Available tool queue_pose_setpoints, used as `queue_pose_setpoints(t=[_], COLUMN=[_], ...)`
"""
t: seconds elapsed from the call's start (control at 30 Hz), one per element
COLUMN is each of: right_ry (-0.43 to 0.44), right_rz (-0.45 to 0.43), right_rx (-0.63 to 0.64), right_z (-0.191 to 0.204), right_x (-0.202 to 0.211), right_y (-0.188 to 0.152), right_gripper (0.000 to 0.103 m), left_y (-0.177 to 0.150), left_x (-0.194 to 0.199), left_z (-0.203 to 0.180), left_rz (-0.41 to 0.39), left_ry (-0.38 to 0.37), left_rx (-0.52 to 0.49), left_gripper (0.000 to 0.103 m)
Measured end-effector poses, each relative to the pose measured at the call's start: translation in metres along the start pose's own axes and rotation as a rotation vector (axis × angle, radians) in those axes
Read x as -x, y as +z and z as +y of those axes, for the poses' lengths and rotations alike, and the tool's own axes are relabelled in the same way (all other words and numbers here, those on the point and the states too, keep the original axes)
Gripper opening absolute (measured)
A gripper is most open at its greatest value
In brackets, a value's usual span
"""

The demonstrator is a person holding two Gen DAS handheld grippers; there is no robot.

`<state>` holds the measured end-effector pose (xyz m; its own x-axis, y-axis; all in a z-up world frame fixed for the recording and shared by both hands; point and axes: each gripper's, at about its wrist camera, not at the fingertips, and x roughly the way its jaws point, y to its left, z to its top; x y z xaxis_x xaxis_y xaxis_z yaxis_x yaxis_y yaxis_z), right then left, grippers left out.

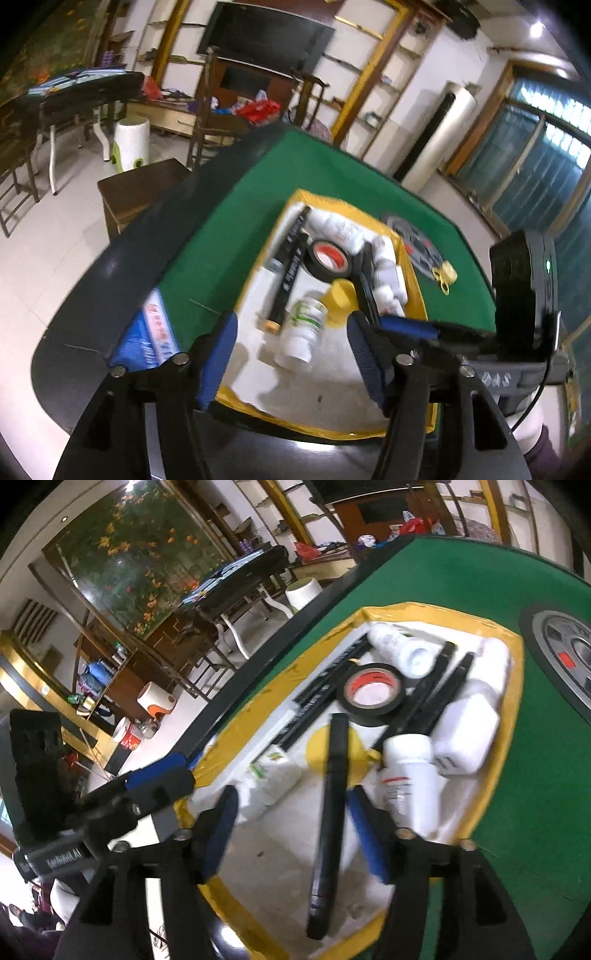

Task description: Organize rigid objects

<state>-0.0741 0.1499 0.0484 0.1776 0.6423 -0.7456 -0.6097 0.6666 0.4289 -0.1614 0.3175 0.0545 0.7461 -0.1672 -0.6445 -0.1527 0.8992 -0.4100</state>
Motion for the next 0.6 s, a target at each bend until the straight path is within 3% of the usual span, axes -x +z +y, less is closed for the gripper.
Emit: queue_pose_setpoints(t=[0.13, 0.37, 0.53, 0.6], right_ry=[0.005, 0.071, 0.21, 0.236], right_rz=[0.007, -0.001, 0.096, 0.093], right_rx=[0.02, -0.008, 0.104, 0.11], right_z=[0.008, 0.006, 0.04, 0.046], right_x=[-0.004, 0.004, -0.006, -0.005], right_y=[0.0, -0.001, -0.008, -0.006], right_gripper=[0.083, 0.083, 0.083, 0.083], left_y=[0.001, 0.001, 0.002, 0.002], left_x=[0.0, -0.001, -0.001, 0.001], left_z=[0.012, 0.019, 0.024, 0.027], left_rz=[-0.004, -0.001, 0.0, -0.008], left_ry=[-0.005, -0.009, -0.016, -0.01], left_rx=[0.04, 0.054, 0.064, 0.072], left_gripper=[0.067, 0.067, 0.067, 0.067])
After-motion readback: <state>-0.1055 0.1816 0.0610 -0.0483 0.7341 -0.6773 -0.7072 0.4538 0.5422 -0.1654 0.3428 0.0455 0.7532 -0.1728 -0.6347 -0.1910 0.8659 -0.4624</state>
